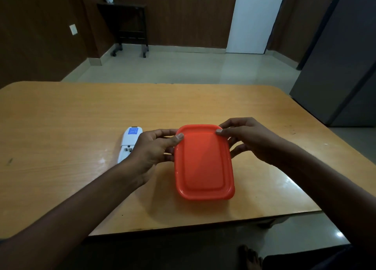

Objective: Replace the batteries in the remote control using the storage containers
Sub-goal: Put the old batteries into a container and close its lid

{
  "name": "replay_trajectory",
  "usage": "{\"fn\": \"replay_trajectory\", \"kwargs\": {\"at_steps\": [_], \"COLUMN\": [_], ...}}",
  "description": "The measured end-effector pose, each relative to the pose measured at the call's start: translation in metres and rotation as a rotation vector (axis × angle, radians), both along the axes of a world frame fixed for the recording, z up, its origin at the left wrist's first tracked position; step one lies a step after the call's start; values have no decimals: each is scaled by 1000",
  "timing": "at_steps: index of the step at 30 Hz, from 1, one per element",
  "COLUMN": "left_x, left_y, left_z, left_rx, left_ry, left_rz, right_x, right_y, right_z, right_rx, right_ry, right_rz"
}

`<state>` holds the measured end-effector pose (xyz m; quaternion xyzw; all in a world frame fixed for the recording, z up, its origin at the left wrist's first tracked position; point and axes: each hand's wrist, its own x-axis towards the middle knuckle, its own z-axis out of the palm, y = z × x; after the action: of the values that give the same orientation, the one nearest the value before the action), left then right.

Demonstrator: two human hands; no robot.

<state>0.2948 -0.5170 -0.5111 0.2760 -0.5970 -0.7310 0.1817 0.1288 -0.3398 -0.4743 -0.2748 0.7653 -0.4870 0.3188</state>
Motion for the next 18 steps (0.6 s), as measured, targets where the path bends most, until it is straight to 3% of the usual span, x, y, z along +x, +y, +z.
{"fn": "replay_trajectory", "kwargs": {"at_steps": [12,18], "left_x": [2,10], "left_y": [-3,-2], "left_z": [0,-4], "left_rx": [0,8], "left_ry": [30,-40], "left_rz": [44,-49], "right_x": [-2,-6], "right_y": [-9,-6], "right_z": [-12,-16], "right_rx": [-119,-44], "right_ry": [-28,-53], "right_rz": [-86,-109]}}
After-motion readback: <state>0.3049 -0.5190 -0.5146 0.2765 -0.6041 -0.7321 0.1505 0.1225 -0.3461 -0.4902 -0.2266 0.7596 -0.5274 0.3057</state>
